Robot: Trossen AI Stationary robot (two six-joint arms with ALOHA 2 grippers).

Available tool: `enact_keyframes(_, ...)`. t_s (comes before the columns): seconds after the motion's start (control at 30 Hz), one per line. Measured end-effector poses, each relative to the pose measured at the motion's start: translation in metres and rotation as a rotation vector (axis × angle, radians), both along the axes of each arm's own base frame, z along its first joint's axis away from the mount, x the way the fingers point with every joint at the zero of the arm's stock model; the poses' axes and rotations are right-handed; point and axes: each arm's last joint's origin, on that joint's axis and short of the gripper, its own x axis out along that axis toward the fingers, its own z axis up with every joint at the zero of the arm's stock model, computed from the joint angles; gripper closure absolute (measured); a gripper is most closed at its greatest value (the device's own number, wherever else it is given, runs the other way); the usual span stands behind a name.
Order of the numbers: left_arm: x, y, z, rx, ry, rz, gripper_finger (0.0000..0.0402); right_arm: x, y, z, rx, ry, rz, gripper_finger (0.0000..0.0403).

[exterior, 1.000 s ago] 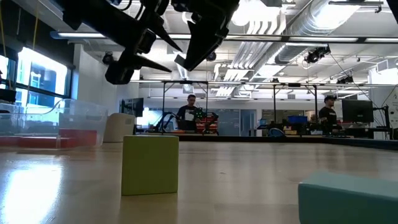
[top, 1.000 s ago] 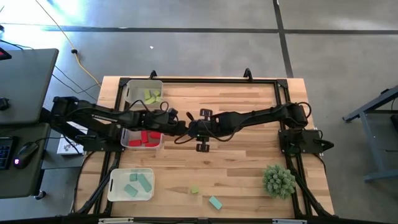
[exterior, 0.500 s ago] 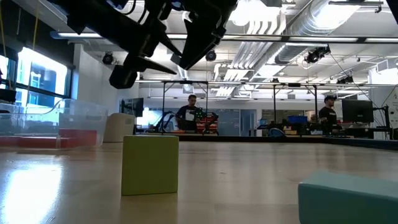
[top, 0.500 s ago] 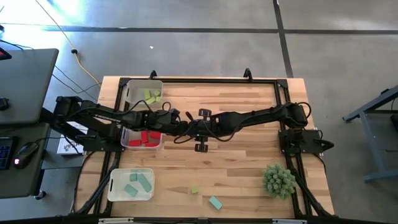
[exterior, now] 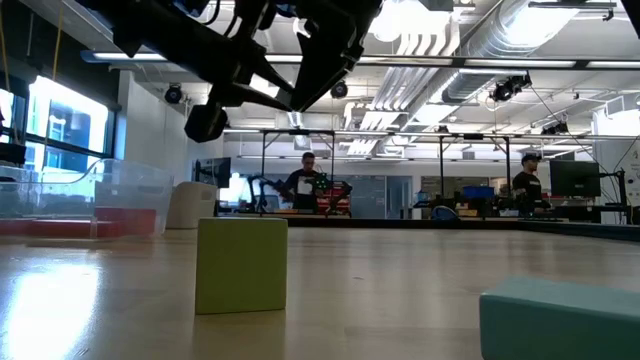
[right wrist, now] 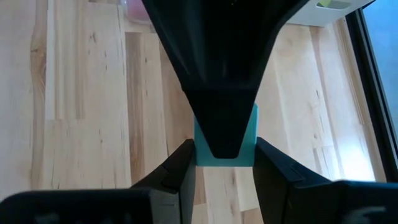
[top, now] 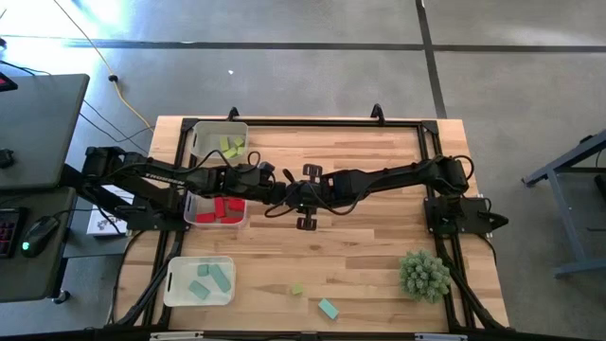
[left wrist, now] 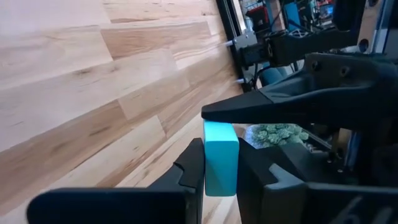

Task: Sort & place blocks by color
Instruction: Put the light blue block into the white bin

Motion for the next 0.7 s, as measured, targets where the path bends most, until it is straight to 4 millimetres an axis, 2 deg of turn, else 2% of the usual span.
enact_keyframes(0.23,0.000,0.000,0.000,0.056,0.014,-0.030,0.0367,0.000,0.000,0.000,0.007,0.000,0.001,0.0300)
enact_keyframes(0.5,-0.001,-0.002,-0.001,0.070,0.027,-0.123,0.0367,-0.002,0.002,-0.001,0.021,0.013,-0.019,0.0190)
enact_keyframes(0.7,-0.010,-0.004,0.001,0.077,0.085,-0.135,0.0367,-0.008,0.007,-0.004,0.049,0.066,-0.052,0.0173)
